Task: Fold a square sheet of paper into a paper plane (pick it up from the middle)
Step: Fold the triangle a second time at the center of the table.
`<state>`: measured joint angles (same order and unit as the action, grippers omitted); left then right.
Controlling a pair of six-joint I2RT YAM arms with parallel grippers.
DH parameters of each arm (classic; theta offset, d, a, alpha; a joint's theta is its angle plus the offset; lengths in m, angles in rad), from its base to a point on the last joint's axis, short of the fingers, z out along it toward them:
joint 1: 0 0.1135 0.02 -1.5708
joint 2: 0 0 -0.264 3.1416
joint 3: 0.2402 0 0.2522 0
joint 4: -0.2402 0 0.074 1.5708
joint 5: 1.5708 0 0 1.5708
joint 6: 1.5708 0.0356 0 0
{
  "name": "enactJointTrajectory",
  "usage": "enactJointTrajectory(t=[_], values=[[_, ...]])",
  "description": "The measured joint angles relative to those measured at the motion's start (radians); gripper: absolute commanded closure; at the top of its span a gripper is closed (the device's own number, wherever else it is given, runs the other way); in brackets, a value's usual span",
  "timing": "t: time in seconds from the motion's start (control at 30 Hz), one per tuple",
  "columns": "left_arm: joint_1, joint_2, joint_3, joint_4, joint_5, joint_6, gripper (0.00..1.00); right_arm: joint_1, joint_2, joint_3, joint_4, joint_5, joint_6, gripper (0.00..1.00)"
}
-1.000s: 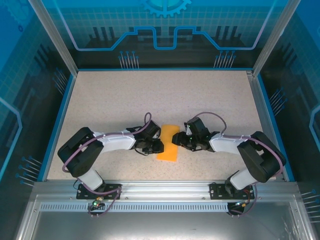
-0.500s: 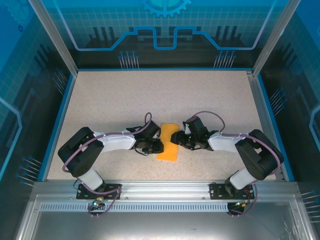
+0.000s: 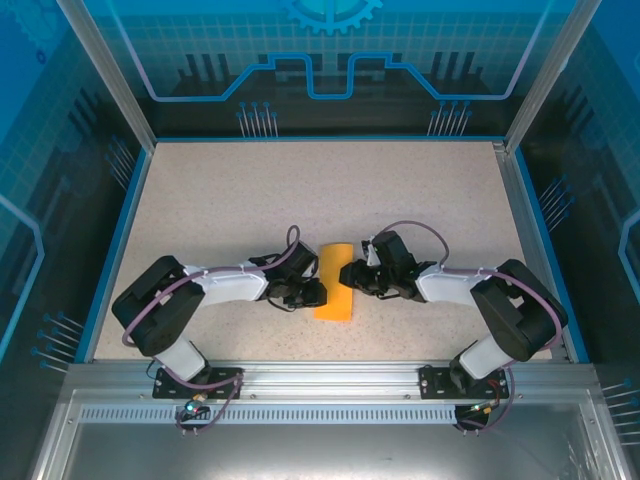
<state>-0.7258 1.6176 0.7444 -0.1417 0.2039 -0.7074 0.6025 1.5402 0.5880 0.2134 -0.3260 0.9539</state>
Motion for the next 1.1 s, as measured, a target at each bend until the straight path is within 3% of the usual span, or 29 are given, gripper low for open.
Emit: enactJointTrajectory(t=[0.43, 0.83, 1.1], values=[[0.026, -0.079, -0.023, -0.031, 0.037, -0.001, 0.69, 0.015, 0.0, 0.0, 0.009, 0.012, -0.049, 0.85], [0.09, -0.267, -0.023, -0.116, 0.051, -0.024, 0.4, 0.019, -0.043, 0.014, 0.002, 0.002, -0.056, 0.97], [0.202, -0.394, -0.026, -0.123, 0.114, -0.027, 0.33, 0.009, -0.122, 0.042, 0.049, -0.053, -0.021, 0.98]])
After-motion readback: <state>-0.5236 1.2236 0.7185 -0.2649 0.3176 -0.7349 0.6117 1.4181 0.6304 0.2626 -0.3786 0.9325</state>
